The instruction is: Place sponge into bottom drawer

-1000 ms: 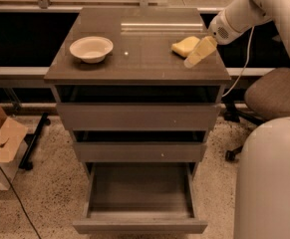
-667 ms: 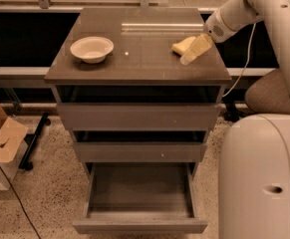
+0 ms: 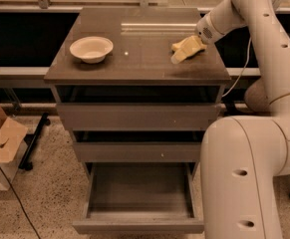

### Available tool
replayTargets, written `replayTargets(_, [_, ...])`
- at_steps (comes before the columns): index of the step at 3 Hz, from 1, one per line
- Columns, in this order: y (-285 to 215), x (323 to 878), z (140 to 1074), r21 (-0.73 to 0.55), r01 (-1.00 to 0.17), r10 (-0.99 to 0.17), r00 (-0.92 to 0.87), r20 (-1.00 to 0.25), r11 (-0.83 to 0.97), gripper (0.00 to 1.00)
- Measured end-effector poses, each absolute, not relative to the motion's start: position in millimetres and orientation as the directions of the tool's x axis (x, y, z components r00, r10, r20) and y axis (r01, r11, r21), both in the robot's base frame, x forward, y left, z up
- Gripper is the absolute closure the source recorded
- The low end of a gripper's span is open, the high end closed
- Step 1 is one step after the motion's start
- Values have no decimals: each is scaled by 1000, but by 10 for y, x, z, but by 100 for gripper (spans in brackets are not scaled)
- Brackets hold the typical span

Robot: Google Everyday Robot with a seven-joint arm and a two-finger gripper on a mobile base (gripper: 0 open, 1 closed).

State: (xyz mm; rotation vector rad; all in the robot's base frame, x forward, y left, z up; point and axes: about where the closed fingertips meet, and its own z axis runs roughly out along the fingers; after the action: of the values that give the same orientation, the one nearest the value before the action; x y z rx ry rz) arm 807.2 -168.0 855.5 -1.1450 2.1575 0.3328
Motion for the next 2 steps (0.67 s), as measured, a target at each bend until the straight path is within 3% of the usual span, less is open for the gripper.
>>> replayTargets(1, [-1592, 8146, 8436, -40, -801, -611, -422, -670, 597, 0])
replayTargets(2, [-1581, 8161, 8321, -14, -796, -603, -448, -660, 605, 19])
